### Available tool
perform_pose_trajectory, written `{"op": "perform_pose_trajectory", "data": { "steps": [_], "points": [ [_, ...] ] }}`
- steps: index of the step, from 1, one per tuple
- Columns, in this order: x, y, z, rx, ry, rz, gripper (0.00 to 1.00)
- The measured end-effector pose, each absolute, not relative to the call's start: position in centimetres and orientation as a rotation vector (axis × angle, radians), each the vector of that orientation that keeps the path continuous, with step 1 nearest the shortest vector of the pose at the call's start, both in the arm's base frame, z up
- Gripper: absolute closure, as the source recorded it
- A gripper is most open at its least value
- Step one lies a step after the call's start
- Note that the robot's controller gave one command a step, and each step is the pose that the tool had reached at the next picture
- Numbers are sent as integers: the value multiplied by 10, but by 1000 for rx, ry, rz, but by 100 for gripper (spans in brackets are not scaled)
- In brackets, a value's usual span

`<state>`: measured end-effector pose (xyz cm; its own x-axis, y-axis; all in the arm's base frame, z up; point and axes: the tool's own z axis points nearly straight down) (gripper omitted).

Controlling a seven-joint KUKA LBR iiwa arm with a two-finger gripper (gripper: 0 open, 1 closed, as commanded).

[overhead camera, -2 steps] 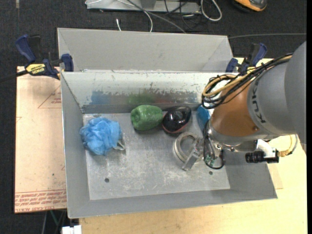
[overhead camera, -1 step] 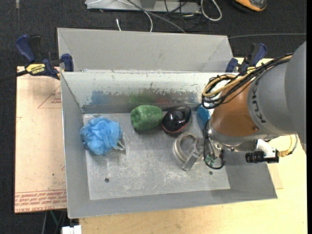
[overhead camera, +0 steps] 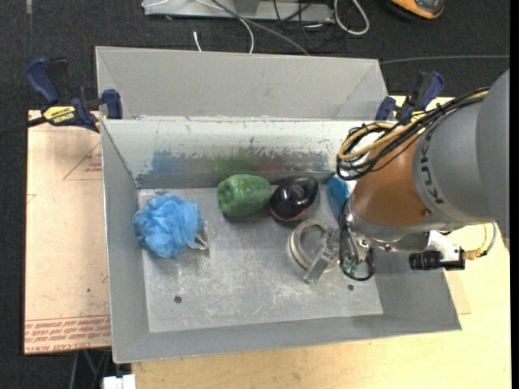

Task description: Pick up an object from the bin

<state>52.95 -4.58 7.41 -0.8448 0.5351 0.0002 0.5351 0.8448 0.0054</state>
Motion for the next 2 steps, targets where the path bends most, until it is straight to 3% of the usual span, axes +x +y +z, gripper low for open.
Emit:
{"op": "perform_pose_trajectory", "data": {
  "steps": [1, 2],
  "points": [
    [526, -46, 93, 878, 3027, 5, 100],
    [530, -46, 128, 872, 3016, 9, 100]
  ]
}}
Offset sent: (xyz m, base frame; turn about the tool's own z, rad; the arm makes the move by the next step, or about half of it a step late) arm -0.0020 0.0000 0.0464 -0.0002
